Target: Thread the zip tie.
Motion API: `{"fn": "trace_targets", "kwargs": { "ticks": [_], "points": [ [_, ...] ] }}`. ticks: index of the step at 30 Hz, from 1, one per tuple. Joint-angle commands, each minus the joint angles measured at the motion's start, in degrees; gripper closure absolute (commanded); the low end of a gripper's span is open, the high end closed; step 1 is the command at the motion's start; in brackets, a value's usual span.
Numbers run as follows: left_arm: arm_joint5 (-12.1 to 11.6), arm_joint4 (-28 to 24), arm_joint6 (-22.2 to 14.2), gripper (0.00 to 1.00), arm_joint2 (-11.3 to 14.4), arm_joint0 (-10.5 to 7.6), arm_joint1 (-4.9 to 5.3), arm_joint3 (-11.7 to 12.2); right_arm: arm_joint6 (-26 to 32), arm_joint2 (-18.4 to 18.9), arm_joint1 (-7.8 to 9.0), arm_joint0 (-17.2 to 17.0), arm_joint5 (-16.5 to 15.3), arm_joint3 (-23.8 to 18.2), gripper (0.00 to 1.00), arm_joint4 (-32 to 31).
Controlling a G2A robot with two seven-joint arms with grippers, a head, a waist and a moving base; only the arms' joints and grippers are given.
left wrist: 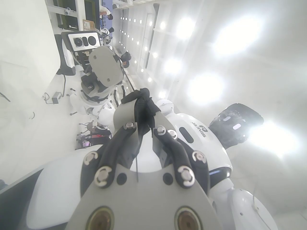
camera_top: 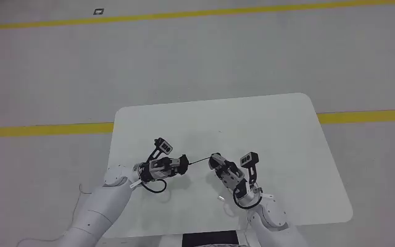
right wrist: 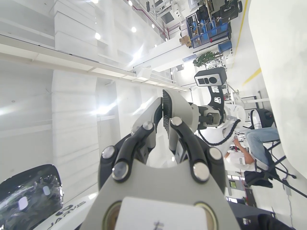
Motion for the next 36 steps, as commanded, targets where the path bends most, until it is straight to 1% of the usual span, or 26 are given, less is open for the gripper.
{"fn": "trace_targets", "kwargs": {
  "ticks": [1, 17, 36],
  "points": [
    [0.0, 0.0, 0.0, 1.00, 0.0, 0.00, 0.00, 0.0, 0.1, 0.1, -0.05, 0.0, 0.0, 0.0, 1.00, 0.1],
    [0.0, 0.0, 0.0, 1.00, 0.0, 0.00, 0.00, 0.0, 0.9, 1.3, -0.60, -0.2, 0.0, 1.0, 1.00, 0.2],
    [0.0, 0.0, 0.0, 1.00, 0.0, 0.00, 0.00, 0.0, 2.3, 3.6, -1.26, -0.9, 0.0, 1.0, 1.00, 1.3]
  ]
}}
